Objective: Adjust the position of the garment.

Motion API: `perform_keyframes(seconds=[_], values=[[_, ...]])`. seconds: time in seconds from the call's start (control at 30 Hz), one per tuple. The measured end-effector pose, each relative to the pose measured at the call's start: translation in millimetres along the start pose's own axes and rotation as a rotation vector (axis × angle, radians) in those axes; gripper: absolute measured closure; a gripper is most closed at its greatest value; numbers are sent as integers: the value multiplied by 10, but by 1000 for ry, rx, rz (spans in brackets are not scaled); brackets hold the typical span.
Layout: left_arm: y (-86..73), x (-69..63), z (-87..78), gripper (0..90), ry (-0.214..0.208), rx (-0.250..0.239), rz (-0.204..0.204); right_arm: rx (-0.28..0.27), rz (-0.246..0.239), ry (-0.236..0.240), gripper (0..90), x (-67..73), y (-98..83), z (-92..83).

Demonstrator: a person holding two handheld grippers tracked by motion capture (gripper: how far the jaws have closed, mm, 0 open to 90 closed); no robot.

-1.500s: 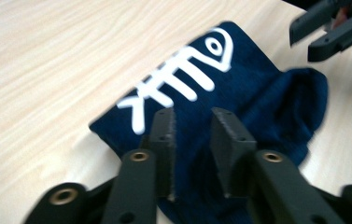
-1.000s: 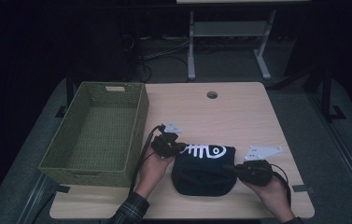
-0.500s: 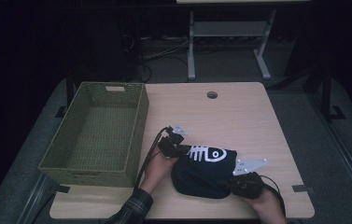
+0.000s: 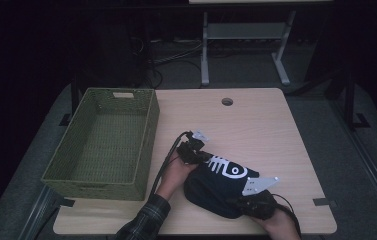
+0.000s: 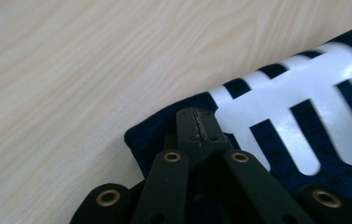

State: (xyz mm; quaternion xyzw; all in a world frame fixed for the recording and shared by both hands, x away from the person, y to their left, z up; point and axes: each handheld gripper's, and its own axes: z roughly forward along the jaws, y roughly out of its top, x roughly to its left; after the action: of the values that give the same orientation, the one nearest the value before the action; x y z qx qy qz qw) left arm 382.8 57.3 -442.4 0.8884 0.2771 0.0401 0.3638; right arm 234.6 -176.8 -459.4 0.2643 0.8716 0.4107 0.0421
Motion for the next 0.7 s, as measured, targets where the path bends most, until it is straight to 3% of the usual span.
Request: perform_keyframes(seconds=[0.13,0.27,0.5,0.6,0.7], values=[[10,-119,-242,900,-2,-45,11,-105,-4,-18,898,-48,84,-195],[-79,-293,-475,900,-5,-82,13,-154,4,-76,899,-176,174,-346],[-342,-596,-691,900,-17,-82,26,-148,67,-163,899,-543,142,-417],[-465,-666,-636,900,11,-38,35,-118,83,-184,900,-650,99,-368],[-542,-657,-526,900,3,15,20,-81,108,-185,900,-717,43,-291]])
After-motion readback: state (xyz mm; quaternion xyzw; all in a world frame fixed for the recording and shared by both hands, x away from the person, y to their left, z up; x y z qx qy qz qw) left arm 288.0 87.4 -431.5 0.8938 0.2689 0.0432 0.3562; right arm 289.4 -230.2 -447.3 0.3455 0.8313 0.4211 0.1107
